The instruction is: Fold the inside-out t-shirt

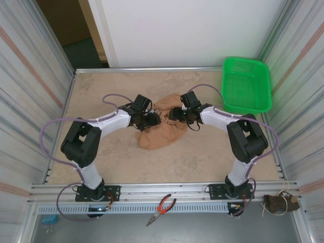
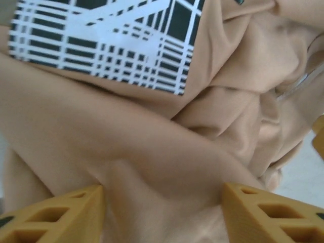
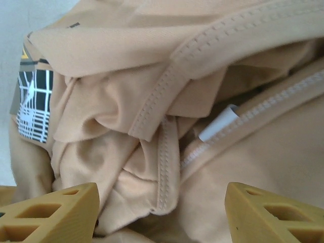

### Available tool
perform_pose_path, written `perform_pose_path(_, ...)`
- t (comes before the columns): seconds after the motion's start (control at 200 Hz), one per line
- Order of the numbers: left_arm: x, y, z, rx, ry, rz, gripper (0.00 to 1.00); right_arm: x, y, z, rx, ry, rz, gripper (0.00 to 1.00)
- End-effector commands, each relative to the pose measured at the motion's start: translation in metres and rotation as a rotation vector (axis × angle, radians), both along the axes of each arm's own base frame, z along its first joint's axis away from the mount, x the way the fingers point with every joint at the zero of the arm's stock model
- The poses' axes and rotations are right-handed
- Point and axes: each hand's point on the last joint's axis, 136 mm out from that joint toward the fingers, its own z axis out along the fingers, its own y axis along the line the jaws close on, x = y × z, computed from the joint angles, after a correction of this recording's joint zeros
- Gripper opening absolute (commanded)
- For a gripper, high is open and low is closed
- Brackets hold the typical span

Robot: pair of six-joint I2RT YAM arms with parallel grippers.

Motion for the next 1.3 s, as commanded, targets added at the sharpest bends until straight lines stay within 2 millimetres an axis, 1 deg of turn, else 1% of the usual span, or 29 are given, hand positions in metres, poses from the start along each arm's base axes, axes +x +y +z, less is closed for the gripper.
perform_pose_path(0.0,0.0,-0.008,0.003,0.032,-0.04,-0.091,0.22,0.005,0.019,0.0,0.055,0.029,0.042,0.69)
perform_pose_path(0.02,-0.002,-0.008,0.002,0.041,-0.049,-0.1,0.1,0.004,0.022,-0.002,0.058,0.035,0.05,0.69)
perform_pose_path(0.045,-0.005,-0.007,0.002,0.052,-0.061,-0.109,0.0,0.003,0.025,-0.004,0.06,0.042,0.059,0.7)
perform_pose_path(0.165,-0.016,-0.008,0.011,0.047,-0.124,-0.157,0.0,-0.001,0.039,-0.019,0.053,0.075,0.087,0.69)
perform_pose_path(0.21,-0.022,-0.008,0.014,0.057,-0.141,-0.184,0.0,-0.002,0.042,-0.026,0.052,0.09,0.091,0.67)
perform_pose_path(0.245,-0.026,-0.006,0.018,0.07,-0.158,-0.199,0.0,-0.002,0.045,-0.029,0.058,0.097,0.094,0.62)
perform_pose_path(0.271,-0.029,-0.004,0.02,0.075,-0.168,-0.211,0.0,-0.002,0.046,-0.032,0.062,0.106,0.094,0.57)
perform_pose_path(0.286,-0.031,-0.004,0.021,0.079,-0.177,-0.221,0.0,-0.002,0.046,-0.033,0.064,0.107,0.094,0.52)
perform_pose_path(0.356,-0.039,0.002,0.026,0.087,-0.205,-0.241,0.0,-0.001,0.043,-0.03,0.072,0.101,0.09,0.11)
perform_pose_path(0.376,-0.042,0.004,0.027,0.087,-0.212,-0.247,0.0,0.0,0.042,-0.027,0.079,0.097,0.088,0.01)
perform_pose_path(0.381,-0.043,0.004,0.027,0.087,-0.214,-0.25,0.0,0.0,0.041,-0.027,0.08,0.096,0.087,0.0)
perform_pose_path(0.446,-0.05,0.012,0.03,0.099,-0.236,-0.264,0.0,0.003,0.035,-0.01,0.114,0.066,0.076,0.0)
perform_pose_path(0.521,-0.057,0.02,0.031,0.121,-0.263,-0.286,0.0,0.008,0.025,0.019,0.158,0.013,0.052,0.0)
perform_pose_path(0.626,-0.065,0.03,0.026,0.153,-0.285,-0.321,0.0,0.013,0.012,0.07,0.234,-0.074,0.027,0.0)
perform_pose_path(0.711,-0.071,0.03,0.022,0.149,-0.293,-0.357,0.0,0.012,0.005,0.112,0.292,-0.145,0.025,0.0)
perform_pose_path(0.792,-0.074,0.028,0.02,0.137,-0.296,-0.389,0.07,0.008,0.001,0.146,0.337,-0.202,0.026,0.0)
perform_pose_path(0.857,-0.075,0.025,0.019,0.13,-0.299,-0.407,0.18,0.003,0.0,0.171,0.369,-0.243,0.035,0.0)
perform_pose_path(0.907,-0.075,0.024,0.021,0.13,-0.306,-0.415,0.27,0.0,-0.001,0.185,0.387,-0.266,0.041,0.0)
perform_pose_path(0.962,-0.073,0.024,0.027,0.129,-0.322,-0.414,0.36,-0.006,-0.001,0.195,0.402,-0.276,0.055,0.0)
perform_pose_path(1.002,-0.07,0.024,0.035,0.126,-0.342,-0.409,0.42,-0.008,-0.001,0.201,0.407,-0.284,0.062,0.0)
perform_pose_path(1.072,-0.065,0.023,0.056,0.118,-0.396,-0.391,0.5,-0.014,-0.001,0.208,0.419,-0.29,0.077,0.0)
perform_pose_path(1.152,-0.058,0.019,0.084,0.092,-0.476,-0.376,0.55,-0.02,0.0,0.213,0.425,-0.294,0.087,0.0)
perform_pose_path(1.202,-0.053,0.015,0.102,0.079,-0.529,-0.372,0.57,-0.023,0.001,0.214,0.425,-0.295,0.093,0.0)
perform_pose_path(1.292,-0.045,0.003,0.128,0.071,-0.62,-0.389,0.6,-0.026,0.002,0.217,0.424,-0.302,0.096,0.0)
